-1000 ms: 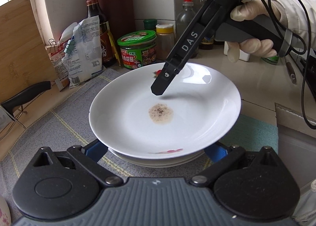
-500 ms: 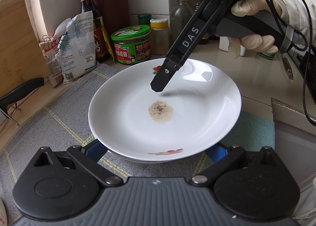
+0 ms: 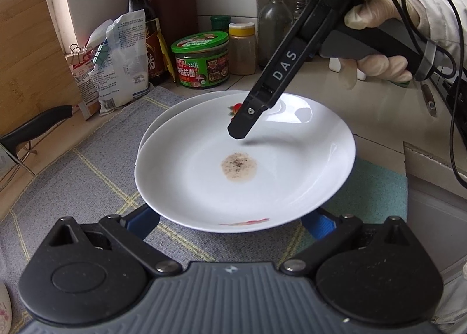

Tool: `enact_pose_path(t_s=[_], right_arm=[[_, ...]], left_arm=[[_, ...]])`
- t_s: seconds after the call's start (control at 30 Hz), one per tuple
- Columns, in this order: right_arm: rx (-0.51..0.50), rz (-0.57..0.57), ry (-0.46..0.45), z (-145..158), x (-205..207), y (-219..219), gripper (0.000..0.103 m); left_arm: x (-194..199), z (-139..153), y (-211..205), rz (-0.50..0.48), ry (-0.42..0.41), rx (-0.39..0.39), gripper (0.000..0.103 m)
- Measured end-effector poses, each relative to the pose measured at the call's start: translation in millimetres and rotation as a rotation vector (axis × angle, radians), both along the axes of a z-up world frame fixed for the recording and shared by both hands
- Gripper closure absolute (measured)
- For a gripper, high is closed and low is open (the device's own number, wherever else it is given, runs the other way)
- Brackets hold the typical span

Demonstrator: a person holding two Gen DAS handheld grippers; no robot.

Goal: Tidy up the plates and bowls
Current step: 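Lower the stained plate onto the stack of flower-print plates with both tools, then open the left tool and withdraw both tools from the plate stack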

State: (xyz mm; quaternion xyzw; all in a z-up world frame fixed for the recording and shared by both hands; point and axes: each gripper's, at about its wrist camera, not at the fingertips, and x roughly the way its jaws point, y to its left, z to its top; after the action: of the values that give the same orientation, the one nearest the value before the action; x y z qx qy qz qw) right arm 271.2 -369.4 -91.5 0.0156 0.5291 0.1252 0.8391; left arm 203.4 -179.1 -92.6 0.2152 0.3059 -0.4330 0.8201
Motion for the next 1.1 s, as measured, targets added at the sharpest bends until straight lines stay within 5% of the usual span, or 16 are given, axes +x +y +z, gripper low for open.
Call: enact_pose_path(t_s=[0.6, 1.1], right_arm=[[-0.013, 0.023, -0.032, 9, -6, 12, 0.001], [-0.112, -0.011, -0.151, 24, -27, 32, 0.000]], left_arm=[[-2, 3, 7, -0.008, -0.018, -0.025, 0.001], [-2, 14, 22, 0.072, -0.067, -0.059, 0.001]])
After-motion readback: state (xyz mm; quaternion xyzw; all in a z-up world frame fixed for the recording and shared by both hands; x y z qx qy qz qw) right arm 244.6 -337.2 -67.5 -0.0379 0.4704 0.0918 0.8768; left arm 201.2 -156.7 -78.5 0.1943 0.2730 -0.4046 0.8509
